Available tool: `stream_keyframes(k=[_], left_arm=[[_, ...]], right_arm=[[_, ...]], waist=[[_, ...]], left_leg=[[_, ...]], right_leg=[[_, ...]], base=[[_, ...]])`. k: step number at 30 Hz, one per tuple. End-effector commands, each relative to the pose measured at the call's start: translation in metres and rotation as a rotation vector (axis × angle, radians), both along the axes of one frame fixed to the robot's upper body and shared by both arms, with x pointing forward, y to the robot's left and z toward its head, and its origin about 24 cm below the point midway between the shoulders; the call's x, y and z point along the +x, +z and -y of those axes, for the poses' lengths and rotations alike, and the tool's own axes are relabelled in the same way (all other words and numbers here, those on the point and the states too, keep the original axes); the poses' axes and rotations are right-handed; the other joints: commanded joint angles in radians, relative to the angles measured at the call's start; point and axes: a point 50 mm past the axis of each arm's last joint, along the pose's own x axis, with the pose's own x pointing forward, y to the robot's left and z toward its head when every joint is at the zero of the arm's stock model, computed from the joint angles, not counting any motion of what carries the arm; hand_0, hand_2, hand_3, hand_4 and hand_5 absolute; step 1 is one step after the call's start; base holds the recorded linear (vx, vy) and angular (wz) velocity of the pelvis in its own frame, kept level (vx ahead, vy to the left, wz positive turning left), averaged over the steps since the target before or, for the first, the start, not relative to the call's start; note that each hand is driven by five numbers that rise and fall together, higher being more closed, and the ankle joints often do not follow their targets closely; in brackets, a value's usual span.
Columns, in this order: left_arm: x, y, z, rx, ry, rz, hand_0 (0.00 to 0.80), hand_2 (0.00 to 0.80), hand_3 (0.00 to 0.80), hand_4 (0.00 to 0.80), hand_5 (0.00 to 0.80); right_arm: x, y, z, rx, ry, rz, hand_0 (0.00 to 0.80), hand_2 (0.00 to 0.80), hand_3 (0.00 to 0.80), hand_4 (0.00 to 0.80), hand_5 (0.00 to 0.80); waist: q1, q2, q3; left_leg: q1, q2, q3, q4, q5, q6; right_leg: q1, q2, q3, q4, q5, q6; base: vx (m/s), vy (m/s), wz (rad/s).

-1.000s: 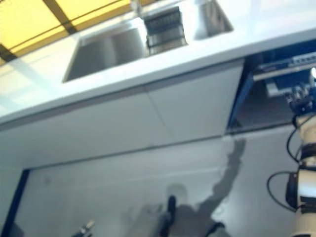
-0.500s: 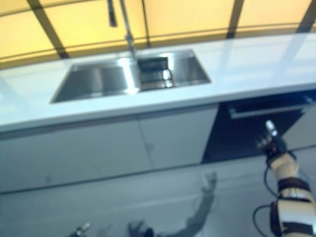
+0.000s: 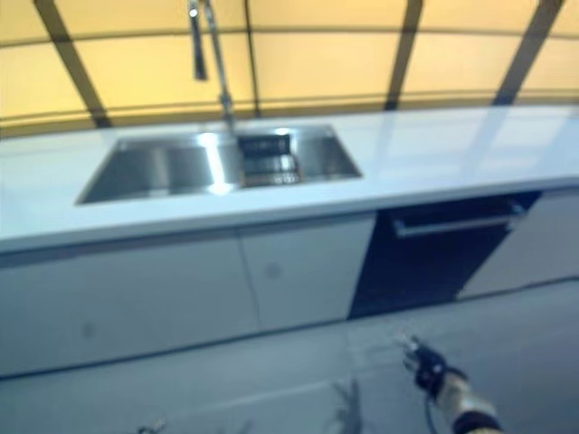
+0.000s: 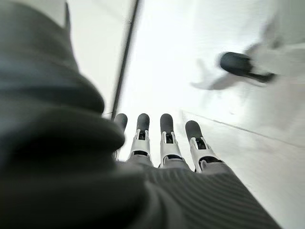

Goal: Take plates into dishwasher

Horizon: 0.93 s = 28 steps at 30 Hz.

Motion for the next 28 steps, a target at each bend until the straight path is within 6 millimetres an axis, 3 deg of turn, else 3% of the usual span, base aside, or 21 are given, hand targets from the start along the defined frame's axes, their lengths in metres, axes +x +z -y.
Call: stream_keyframes(k=[1,5,8,13,18,28], left_arm=[[-0.001,-0.006,0.006,0.009,-0.129,-0.154,0.000,0.000,0.000,0.000,0.000],[0.007,-0.007,0.012,0.019,-0.253,-0.226,0.000,0.000,0.000,0.000,0.000],[0.010,-0.008,0.021,-0.017,-0.242,-0.231,0.000,0.000,0.000,0.000,0.000],[0.014,-0.013,0.039,-0.085,-0.229,-0.205,0.000,0.000,0.000,0.000,0.000],[0.009,-0.017,0.047,-0.007,-0.278,-0.287,0.000,0.000,0.000,0.000,0.000],[0.013,-0.018,0.051,-0.012,-0.233,-0.229,0.000,0.000,0.000,0.000,0.000]], right_arm=[[0.013,0.008,-0.008,-0.141,0.168,0.049,0.000,0.000,0.000,0.000,0.000],[-0.011,-0.017,-0.033,-0.132,0.246,-0.061,0.000,0.000,0.000,0.000,0.000],[-0.033,-0.034,-0.047,-0.119,0.274,-0.162,0.000,0.000,0.000,0.000,0.000],[-0.070,-0.056,-0.052,-0.124,0.276,-0.322,0.000,0.000,0.000,0.000,0.000],[-0.110,-0.071,-0.058,-0.052,0.234,-0.510,0.000,0.000,0.000,0.000,0.000],[-0.119,-0.074,-0.055,-0.095,0.252,-0.555,0.000,0.000,0.000,0.000,0.000]], waist=[[0.002,0.020,-0.016],[-0.006,0.021,-0.017],[-0.009,0.022,-0.015],[-0.003,0.021,-0.017],[-0.002,0.017,-0.019],[-0.004,0.022,-0.007]], left_leg=[[0.053,0.007,0.048,0.004,-0.117,0.031],[0.056,0.002,0.039,0.004,-0.121,0.037],[0.058,0.000,0.035,0.004,-0.122,0.040],[0.053,-0.006,0.024,0.004,-0.125,0.043],[0.045,-0.007,0.018,0.004,-0.126,0.047],[0.049,-0.010,0.009,0.004,-0.134,0.049]], right_leg=[[0.001,0.004,0.014,0.001,-0.035,-0.014],[0.000,-0.002,0.004,0.027,-0.053,-0.013],[0.001,-0.004,0.000,0.036,-0.060,-0.013],[0.004,-0.006,-0.008,0.031,-0.055,-0.007],[0.000,-0.008,-0.013,0.034,-0.053,-0.002],[-0.003,-0.009,-0.003,0.051,-0.069,0.000]], base=[[0.009,0.032,-0.09],[0.014,0.047,-0.05],[0.006,0.035,0.02],[0.002,0.034,0.05],[0.004,0.019,0.07],[0.011,0.000,0.00]])
